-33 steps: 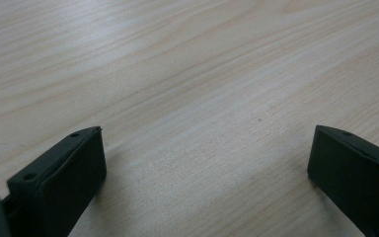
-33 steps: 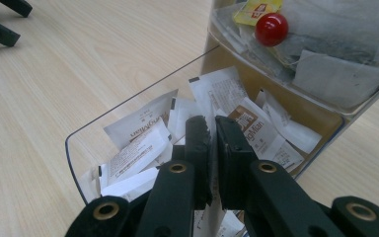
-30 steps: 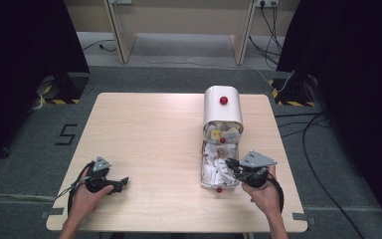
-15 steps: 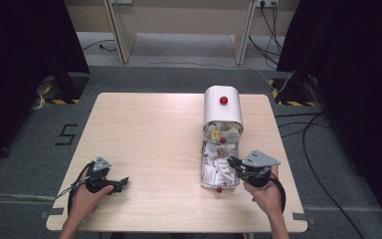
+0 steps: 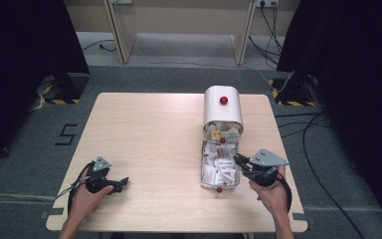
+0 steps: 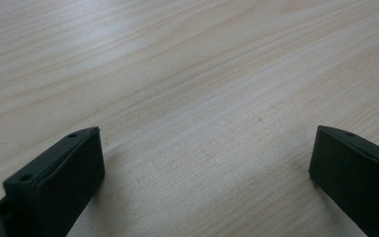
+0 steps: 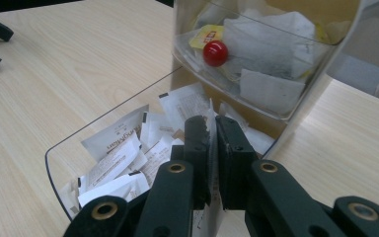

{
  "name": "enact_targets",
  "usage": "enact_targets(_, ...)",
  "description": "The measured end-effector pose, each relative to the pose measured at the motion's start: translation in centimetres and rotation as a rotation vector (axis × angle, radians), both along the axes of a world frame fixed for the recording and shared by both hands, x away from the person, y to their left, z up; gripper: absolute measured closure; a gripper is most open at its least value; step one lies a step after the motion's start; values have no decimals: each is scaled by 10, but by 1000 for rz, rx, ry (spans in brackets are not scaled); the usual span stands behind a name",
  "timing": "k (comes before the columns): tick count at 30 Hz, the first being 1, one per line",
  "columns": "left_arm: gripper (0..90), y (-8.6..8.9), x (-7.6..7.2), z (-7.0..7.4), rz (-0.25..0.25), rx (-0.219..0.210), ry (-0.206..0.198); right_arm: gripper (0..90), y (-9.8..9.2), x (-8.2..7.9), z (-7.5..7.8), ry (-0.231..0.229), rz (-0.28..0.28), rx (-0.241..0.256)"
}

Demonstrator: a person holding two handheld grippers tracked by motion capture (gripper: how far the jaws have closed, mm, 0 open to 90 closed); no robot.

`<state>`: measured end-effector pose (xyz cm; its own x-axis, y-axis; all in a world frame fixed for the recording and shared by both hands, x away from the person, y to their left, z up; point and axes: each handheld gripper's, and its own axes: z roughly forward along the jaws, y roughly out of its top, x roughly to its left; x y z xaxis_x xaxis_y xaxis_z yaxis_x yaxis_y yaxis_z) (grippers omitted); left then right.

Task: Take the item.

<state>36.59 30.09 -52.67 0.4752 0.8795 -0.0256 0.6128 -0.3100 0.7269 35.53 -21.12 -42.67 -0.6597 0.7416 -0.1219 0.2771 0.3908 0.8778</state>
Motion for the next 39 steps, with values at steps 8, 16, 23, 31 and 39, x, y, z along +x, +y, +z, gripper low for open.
enact_targets(8,0,0,0,0,0,0,0,846,-6,-1,3,-9,-12,2)
enact_targets(16,0,0,0,0,-2,4,-1,844,-11,-1,5,-16,-26,9)
enact_targets(23,0,0,0,0,-2,4,-1,843,-19,-1,7,-21,-47,17)
enact_targets(31,0,0,0,0,-2,3,-1,843,-29,-2,9,-32,-79,18)
enact_targets(39,0,0,0,0,-2,4,-1,843,-42,1,6,-26,-114,28)
